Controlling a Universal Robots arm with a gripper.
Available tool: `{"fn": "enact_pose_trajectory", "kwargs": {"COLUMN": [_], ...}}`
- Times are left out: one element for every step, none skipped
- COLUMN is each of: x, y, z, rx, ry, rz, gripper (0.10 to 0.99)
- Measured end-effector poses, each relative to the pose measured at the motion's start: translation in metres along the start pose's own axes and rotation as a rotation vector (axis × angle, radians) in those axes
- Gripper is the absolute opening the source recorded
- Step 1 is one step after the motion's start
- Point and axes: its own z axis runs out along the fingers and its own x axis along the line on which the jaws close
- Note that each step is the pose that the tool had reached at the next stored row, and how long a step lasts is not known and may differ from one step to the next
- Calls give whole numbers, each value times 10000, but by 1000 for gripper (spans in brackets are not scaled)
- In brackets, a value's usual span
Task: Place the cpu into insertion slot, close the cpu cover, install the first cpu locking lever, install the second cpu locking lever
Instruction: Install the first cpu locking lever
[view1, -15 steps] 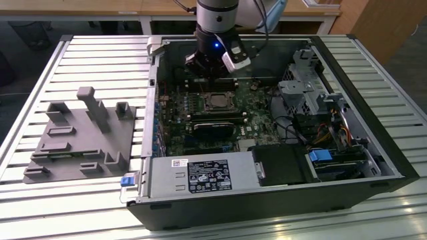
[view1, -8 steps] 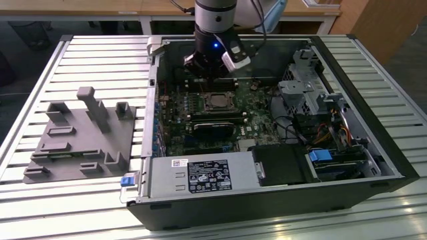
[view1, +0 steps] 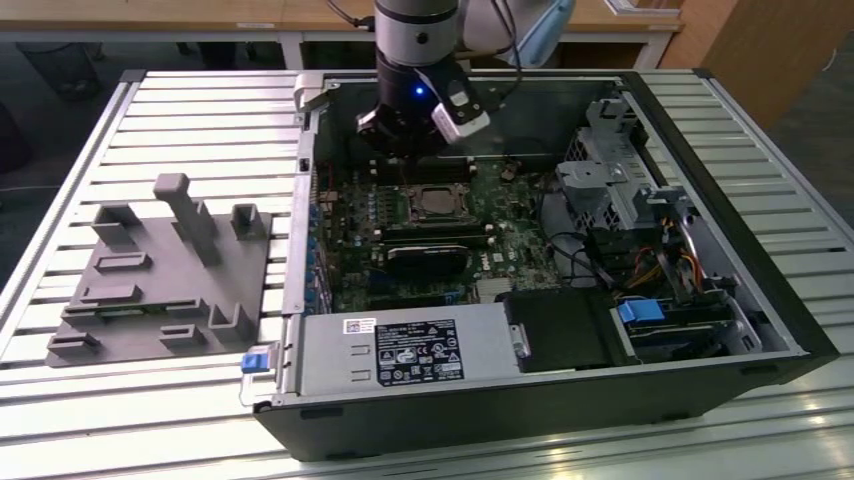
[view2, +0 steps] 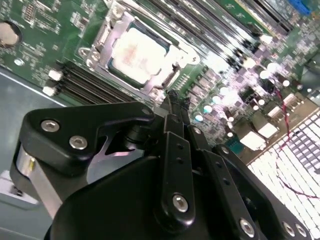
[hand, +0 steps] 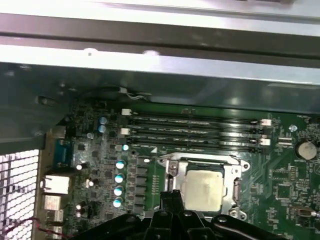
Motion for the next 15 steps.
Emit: {"fn": "enact_pose_trajectory", "kwargs": {"x": [23, 44, 66, 80, 95, 112, 137, 161, 181, 196, 208, 219, 231, 240, 246], "y": [1, 3, 5, 11, 18, 23, 31, 38, 48, 59, 71, 82, 86, 88, 90], "z": [0, 1, 1, 1, 3, 3, 3, 5, 7, 9, 11, 12, 14, 15, 15], "rx": [2, 3, 4, 5, 4, 4, 6, 4, 5, 5, 5, 3, 0, -1, -1], "ry": [-28, -53, -72, -80, -85, -88, -88, -91, -91, -92, -91, -91, -93, -93, -92], "rz": [-3, -4, -4, -4, -6, -6, -7, -5, -5, -6, -7, -7, -6, -5, -5], "gripper": [122, 122, 122, 122, 122, 122, 122, 122, 122, 122, 122, 122, 122, 122, 122]}}
